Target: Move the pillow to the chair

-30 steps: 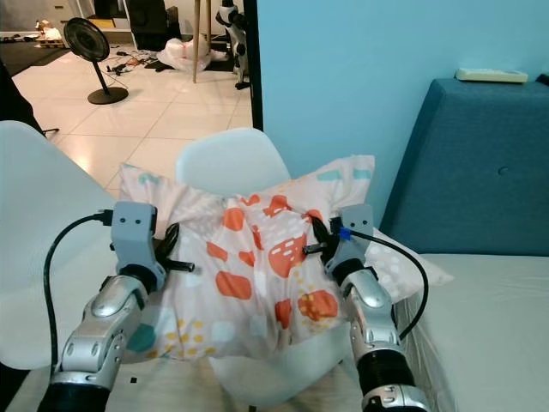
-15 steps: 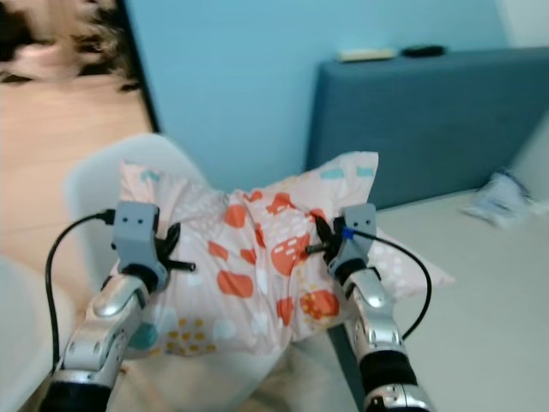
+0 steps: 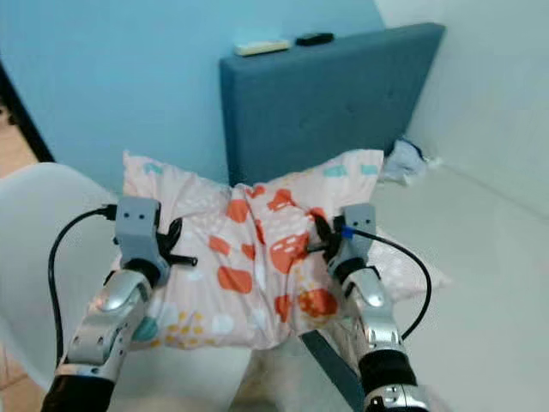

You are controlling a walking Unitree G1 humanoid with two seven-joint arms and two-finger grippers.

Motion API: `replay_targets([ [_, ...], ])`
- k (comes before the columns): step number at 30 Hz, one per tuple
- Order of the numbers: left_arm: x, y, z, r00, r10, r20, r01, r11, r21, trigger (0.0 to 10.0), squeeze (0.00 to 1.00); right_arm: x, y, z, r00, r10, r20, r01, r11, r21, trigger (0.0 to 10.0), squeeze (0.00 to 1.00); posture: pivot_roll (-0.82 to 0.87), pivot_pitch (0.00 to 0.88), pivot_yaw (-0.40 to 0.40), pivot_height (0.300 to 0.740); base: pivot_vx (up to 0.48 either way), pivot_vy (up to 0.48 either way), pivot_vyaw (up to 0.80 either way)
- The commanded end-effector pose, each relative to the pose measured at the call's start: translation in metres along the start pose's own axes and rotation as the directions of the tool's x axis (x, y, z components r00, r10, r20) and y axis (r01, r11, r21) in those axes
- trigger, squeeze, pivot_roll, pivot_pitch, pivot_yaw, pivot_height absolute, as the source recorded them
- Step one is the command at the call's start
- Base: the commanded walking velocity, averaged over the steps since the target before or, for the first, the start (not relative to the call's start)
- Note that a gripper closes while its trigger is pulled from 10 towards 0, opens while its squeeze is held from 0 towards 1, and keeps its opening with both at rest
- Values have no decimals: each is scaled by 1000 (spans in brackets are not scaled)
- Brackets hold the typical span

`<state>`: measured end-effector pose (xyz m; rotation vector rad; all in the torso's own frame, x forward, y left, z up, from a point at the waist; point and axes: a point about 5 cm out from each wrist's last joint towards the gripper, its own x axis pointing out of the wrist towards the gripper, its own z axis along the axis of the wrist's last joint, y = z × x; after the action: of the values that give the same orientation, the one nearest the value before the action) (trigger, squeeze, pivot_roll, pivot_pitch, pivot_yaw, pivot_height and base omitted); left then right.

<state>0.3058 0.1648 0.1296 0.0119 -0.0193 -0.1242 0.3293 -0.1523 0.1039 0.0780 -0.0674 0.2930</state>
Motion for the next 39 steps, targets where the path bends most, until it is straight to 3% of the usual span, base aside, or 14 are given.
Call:
replay_targets([
  [1, 2, -8, 7, 998, -47, 38, 47, 999, 10, 10000, 0, 2, -4, 10, 999, -11, 47, 11, 1000, -2, 10000, 0, 0, 51, -19, 740, 0, 0, -800],
  [10, 3, -9, 8, 998, -51, 41, 51, 999, 6, 10000, 0, -1, -15, 13, 998, -45, 51, 44, 999, 3, 10000, 0, -2, 57, -19, 740, 0, 0, -800],
  [39, 3, -16, -3, 995, -95, -19, 96, 995, 10, 10000, 0, -5, -23, 12, 996, -81, 47, 80, 997, 17, 10000, 0, -1, 58, -18, 740, 0, 0, -800],
])
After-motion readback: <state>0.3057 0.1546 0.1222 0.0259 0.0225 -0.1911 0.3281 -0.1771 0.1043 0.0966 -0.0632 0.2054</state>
